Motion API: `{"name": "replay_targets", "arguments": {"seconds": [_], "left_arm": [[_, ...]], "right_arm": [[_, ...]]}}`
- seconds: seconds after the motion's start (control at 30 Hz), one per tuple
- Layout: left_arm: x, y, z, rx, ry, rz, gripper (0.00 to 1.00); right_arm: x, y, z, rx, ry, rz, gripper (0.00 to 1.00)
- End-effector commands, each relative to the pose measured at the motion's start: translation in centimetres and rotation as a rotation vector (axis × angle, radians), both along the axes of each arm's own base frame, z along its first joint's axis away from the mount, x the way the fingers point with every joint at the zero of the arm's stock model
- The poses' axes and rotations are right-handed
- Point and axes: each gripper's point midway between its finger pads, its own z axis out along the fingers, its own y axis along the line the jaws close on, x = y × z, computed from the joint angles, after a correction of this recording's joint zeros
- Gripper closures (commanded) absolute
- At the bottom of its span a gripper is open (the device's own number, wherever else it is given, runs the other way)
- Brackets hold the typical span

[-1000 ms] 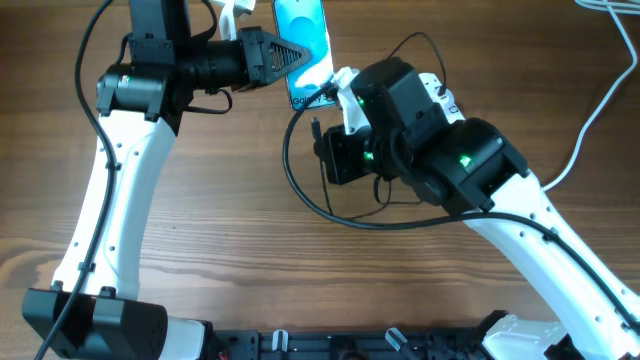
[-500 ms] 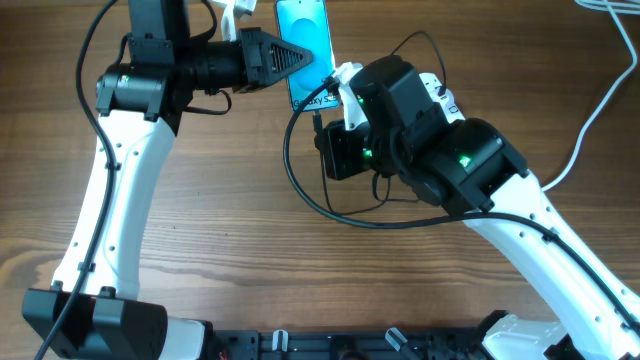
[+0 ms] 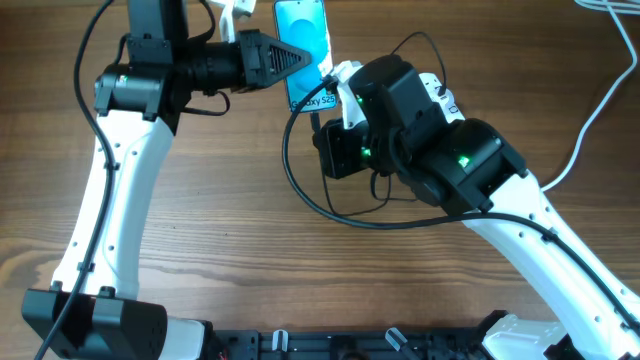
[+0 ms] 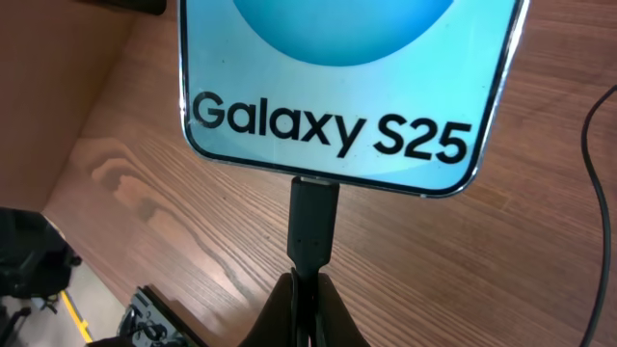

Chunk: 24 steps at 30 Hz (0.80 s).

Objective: Plug charger to phone and switch on socket
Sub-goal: 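Push the USB-C plug up into the phone's bottom port, then release the plug and lower the phone onto the table with left gripper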

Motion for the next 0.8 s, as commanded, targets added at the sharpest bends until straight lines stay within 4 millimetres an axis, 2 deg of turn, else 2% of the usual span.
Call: {"name": "replay_targets", "arguments": {"seconds": [0.0, 0.13, 0.23, 0.33, 0.37, 0.4, 0.5, 0.53, 0.63, 0.77], "left_arm": [[-1.3, -0.7, 1.2, -0.05, 0.0, -0.074, 0.96], [-2.0, -0.8, 1.3, -0.073, 0.034, -0.099, 0.96], [-1.7, -0.7, 1.0, -0.057, 0.038, -0.08, 0.96], [-0.5, -0.1, -0.2, 0.002, 0.04, -0.005, 0.96], [0.1, 0.4, -1.1, 0.039, 0.049, 0.033, 0.96], [1.2, 1.3, -3.4, 0.121, 0.086, 0.1, 0.96], [1.9, 2.4, -9.8, 0.265, 0.228, 0.127, 0.96], [2.1, 2.4, -11.4, 0.277, 0.274, 0.12, 0.96], [1.8, 1.0, -18.3, 0.341, 0.398, 0.021, 0.96], [1.3, -1.0, -24.9, 0.456, 0.464, -0.052, 0.96]], "right_arm": [[1.9, 0.2, 1.5, 0.031, -0.073, -0.037, 0.96], [3.1, 0.0, 2.1, 0.026, -0.125, -0.079, 0.95], [3.0, -0.1, 2.0, 0.02, -0.126, -0.074, 0.79], [2.3, -0.7, 1.2, -0.005, -0.084, -0.081, 0.48], [2.1, -1.0, 0.9, -0.013, -0.064, -0.089, 0.3], [1.8, -1.8, 0.4, -0.033, -0.032, -0.11, 0.18], [2.2, -5.1, -1.1, -0.108, 0.026, -0.196, 0.01], [2.4, -6.1, -1.4, -0.124, 0.046, -0.22, 0.01], [3.9, -10.8, -2.4, -0.191, 0.081, -0.352, 0.01], [4.8, -16.6, -3.5, -0.282, 0.124, -0.513, 0.0]]}}
